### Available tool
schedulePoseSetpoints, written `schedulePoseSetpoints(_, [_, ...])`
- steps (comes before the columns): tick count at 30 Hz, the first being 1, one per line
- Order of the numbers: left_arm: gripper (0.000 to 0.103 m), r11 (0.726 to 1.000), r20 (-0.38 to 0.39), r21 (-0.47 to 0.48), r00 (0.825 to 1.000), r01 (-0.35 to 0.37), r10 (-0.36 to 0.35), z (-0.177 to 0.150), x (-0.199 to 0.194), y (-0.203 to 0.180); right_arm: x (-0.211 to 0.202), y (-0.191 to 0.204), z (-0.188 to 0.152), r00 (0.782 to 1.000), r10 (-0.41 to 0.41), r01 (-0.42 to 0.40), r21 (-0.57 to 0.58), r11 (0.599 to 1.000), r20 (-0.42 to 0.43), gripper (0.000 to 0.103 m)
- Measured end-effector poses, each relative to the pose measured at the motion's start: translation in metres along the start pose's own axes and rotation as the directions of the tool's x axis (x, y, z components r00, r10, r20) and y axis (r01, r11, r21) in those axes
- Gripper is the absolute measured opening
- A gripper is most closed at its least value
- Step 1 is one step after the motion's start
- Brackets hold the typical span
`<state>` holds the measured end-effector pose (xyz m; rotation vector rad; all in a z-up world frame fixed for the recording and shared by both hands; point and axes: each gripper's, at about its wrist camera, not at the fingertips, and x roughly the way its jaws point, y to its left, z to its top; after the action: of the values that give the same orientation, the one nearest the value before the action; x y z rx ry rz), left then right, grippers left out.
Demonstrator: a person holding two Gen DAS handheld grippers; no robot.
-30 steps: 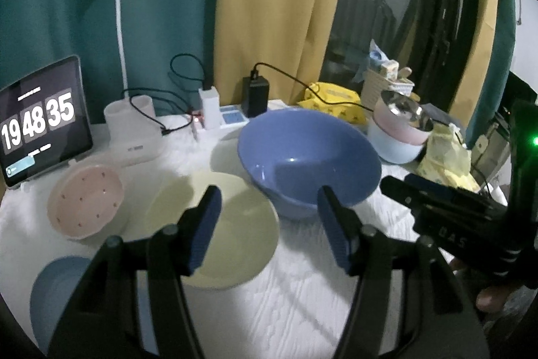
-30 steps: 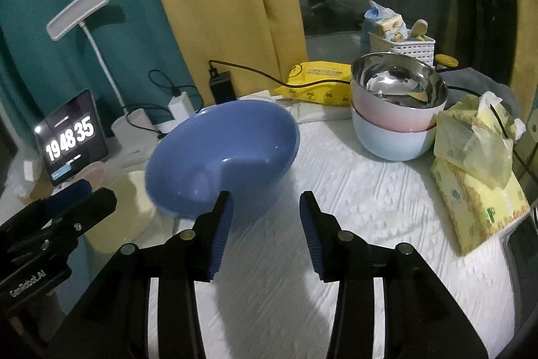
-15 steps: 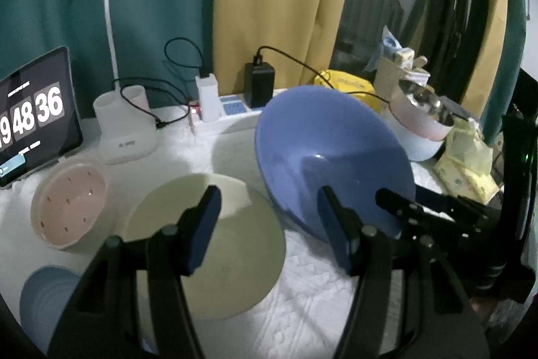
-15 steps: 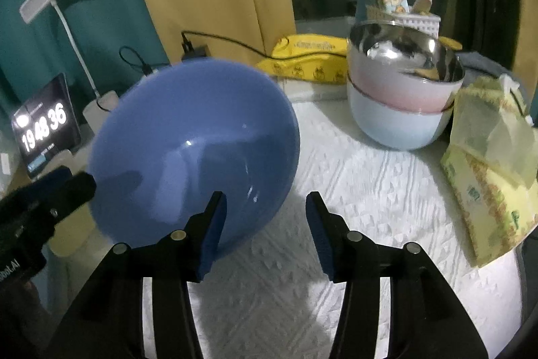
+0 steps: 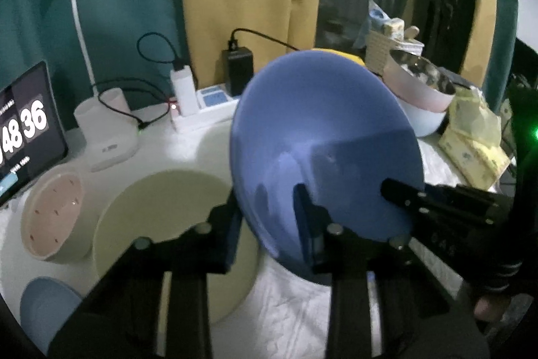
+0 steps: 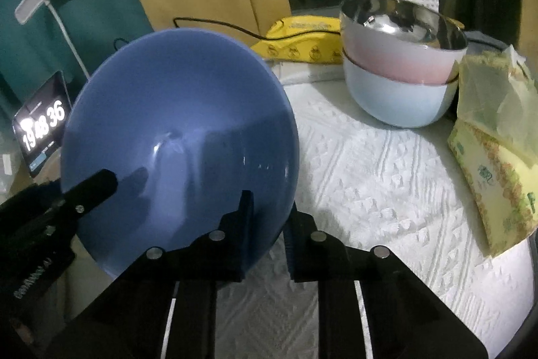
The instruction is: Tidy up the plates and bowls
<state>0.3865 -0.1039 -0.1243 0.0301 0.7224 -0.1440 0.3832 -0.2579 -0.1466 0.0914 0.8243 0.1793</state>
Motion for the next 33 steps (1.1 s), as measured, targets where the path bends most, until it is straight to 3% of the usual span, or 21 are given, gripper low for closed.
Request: schedulePoseSetpoints(33, [0.028,0.999,0.055,-0.025,0.997,0.047,-0.045,-0.020,-0.081,0.004,-0.099,0.030,-0.021,0.996,0.001,0.001,-0.014,1.000,0.094,0.018])
